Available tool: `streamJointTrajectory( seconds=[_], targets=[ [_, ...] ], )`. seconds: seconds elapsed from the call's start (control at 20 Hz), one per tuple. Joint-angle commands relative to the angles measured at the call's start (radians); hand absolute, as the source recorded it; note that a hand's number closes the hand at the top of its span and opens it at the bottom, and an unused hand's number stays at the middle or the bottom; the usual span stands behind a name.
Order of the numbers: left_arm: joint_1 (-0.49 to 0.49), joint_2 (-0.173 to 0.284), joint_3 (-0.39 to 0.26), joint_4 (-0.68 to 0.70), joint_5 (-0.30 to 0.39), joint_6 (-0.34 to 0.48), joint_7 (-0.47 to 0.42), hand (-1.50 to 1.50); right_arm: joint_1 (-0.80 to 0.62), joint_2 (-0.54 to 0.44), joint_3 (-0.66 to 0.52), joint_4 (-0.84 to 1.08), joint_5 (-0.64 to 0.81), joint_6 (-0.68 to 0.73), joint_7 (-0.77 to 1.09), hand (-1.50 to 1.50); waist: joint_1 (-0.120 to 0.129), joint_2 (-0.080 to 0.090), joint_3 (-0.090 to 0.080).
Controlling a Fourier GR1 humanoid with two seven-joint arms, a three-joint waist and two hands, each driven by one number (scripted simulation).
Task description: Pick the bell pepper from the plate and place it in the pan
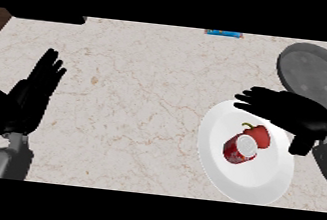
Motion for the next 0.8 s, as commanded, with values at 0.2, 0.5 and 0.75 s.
streamJointTrajectory(
  seconds=[0.2,0.5,0.75],
  targets=[
    [-0.004,-0.031,0.001,-0.020,-0.028,0.013,0.028,0.00,0.006,0.130,0.003,0.035,0.080,0.014,0.025,-1.50,-0.002,-0.001,0.000],
    [0.003,-0.038,0.002,-0.025,-0.020,-0.011,0.024,0.00,-0.061,0.166,0.023,0.204,0.136,-0.039,-0.061,1.50,0.002,0.000,0.000],
    [-0.037,-0.050,-0.007,-0.007,-0.056,0.014,0.026,0.00,-0.080,0.216,0.004,0.270,0.140,-0.145,-0.131,1.50,0.004,0.001,0.000]
  ],
)
